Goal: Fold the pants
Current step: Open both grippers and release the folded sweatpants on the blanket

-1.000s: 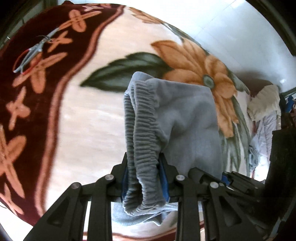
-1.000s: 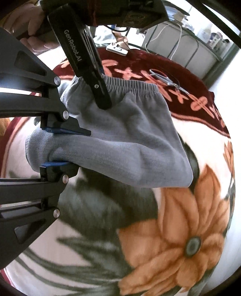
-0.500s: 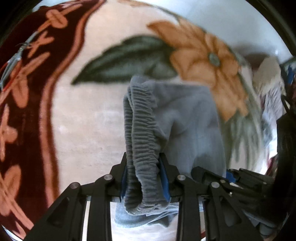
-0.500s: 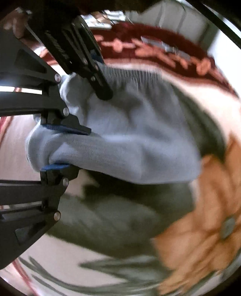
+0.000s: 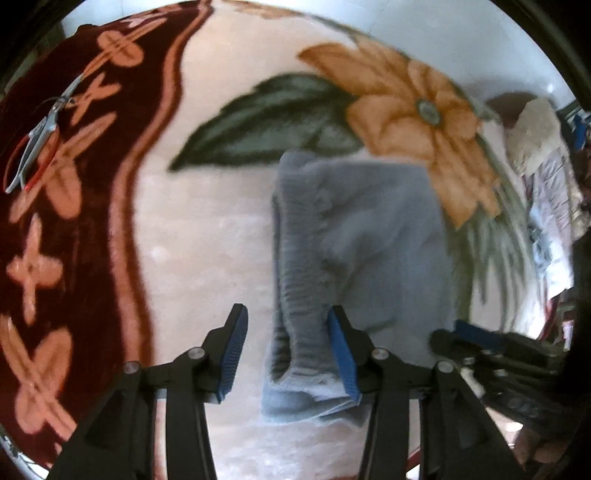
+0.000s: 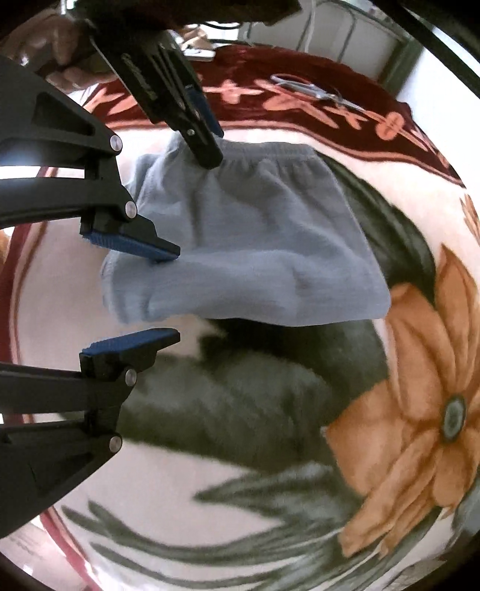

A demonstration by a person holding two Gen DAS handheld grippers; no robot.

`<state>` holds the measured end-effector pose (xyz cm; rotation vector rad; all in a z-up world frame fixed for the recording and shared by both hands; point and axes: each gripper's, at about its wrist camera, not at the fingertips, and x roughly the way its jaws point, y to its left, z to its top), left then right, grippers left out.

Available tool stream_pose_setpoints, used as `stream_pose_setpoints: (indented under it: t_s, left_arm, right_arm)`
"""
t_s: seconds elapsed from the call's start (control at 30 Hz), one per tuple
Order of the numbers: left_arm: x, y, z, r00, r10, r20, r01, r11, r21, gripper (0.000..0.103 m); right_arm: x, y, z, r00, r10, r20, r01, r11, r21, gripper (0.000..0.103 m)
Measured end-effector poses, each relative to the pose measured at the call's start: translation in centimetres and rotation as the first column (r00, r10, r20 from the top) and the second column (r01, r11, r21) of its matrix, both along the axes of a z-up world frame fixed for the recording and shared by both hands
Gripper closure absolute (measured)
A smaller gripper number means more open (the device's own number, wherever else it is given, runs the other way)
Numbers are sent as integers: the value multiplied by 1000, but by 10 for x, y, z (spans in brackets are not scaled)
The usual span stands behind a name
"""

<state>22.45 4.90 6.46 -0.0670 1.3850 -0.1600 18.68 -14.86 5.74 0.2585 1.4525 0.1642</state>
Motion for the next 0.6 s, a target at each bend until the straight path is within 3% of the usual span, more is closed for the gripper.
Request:
stream_pose_setpoints:
  t_s: [0.13,0.2,0.4,0.6]
  left_arm:
    - [-3,1,-10,1000,-2,-4,2,999,38,46]
    - [-3,-1,-7,1000,-16,-7,17,998,58,45]
    - [-17,-5,30,1000,-15,4,15,997,74,45]
    - [-46,-5,60,999,35,-4,-35,999,42,34]
  right_arm:
    - [2,3,-23,999,38,-29,-40,998,-49,64]
    - [3,3,-19,999,36,-30,-37,998,-52,64]
    - [-16,10,38,989,124,76,-115,987,-114,63]
    - [-46,20,81,966,204,161,-181,972,-148,61]
